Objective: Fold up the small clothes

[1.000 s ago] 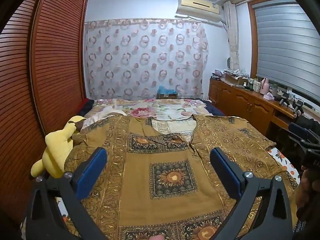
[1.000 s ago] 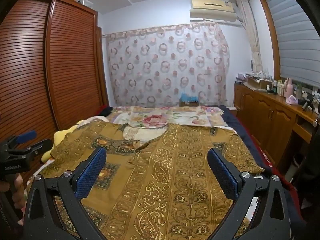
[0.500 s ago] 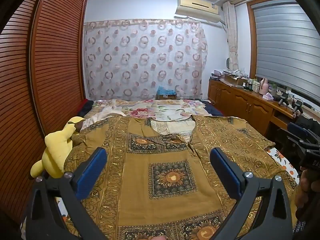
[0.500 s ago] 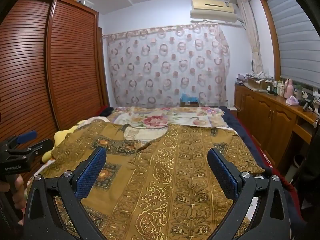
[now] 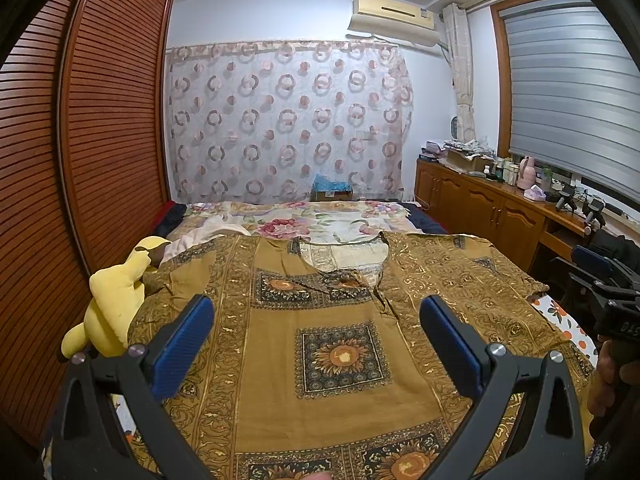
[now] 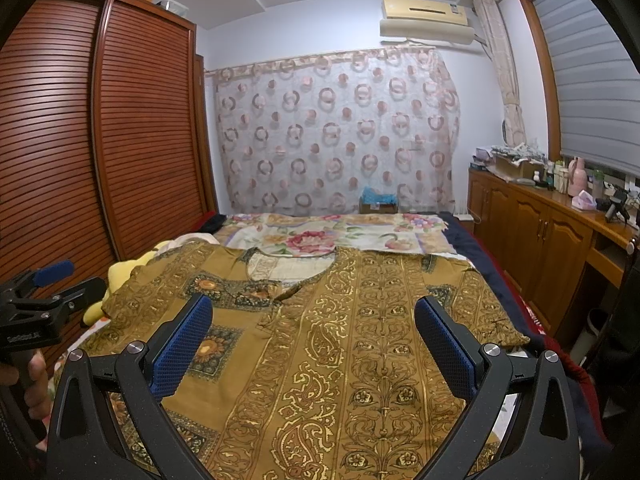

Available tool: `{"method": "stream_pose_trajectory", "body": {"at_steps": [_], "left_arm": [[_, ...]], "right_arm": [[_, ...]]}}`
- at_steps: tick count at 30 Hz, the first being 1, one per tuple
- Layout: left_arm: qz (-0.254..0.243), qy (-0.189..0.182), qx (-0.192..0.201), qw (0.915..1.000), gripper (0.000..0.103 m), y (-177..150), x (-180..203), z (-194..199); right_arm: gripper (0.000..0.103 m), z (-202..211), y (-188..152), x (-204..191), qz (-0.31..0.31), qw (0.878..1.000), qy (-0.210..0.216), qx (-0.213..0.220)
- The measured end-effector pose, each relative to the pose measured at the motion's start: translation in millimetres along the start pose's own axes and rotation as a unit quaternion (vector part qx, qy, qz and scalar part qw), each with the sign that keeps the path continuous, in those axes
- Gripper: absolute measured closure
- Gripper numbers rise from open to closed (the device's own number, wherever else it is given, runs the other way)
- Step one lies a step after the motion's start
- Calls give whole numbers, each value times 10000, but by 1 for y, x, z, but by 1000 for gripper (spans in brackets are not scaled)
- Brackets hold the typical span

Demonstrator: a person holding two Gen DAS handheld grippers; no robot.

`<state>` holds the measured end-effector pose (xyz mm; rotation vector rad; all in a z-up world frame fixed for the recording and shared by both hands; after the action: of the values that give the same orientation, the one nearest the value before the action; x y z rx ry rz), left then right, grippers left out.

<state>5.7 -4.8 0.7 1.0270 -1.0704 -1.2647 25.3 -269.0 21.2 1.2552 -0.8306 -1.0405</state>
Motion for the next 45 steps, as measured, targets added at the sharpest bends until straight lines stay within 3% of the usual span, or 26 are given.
{"method": "stream_pose_trajectory", "body": {"at_steps": [20, 45], "left_arm": [[-27, -12, 46, 10000, 0, 19, 10, 15], [-45, -9, 70, 10000, 0, 16, 10, 15]], "right_arm": [[0, 0, 0, 0, -7, 10000, 3, 4], [0, 0, -2, 0, -10, 10000, 6, 9]]}}
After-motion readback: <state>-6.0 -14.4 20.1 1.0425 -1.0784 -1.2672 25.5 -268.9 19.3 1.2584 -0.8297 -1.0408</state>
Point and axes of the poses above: each gripper's, at about its wrist camera, not at the fingertips, and z roughly against the way its jaws point, x to its right, y to its top, the point moved 1 cm from there along -z, roughly the way its jaws point, and after that the axes turned 11 degrees about x, right-handed, at the moved point
